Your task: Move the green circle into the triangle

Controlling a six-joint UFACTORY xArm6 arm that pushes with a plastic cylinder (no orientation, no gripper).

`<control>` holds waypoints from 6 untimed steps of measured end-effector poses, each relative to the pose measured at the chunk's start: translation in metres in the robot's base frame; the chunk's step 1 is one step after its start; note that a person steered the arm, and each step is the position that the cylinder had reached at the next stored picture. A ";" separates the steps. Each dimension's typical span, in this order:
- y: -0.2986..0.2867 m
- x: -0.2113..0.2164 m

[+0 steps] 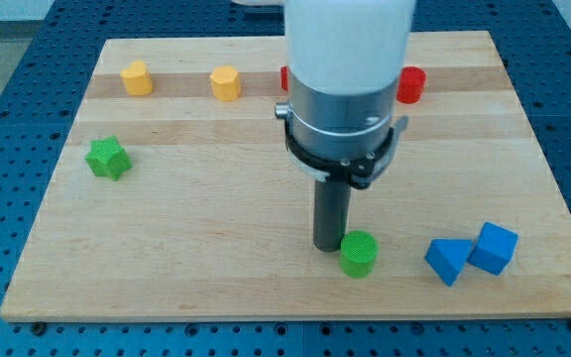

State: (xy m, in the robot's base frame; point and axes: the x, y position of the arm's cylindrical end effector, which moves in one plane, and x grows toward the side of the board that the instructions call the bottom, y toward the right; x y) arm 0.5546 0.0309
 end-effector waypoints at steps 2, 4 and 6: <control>-0.066 0.015; 0.010 0.001; -0.003 0.001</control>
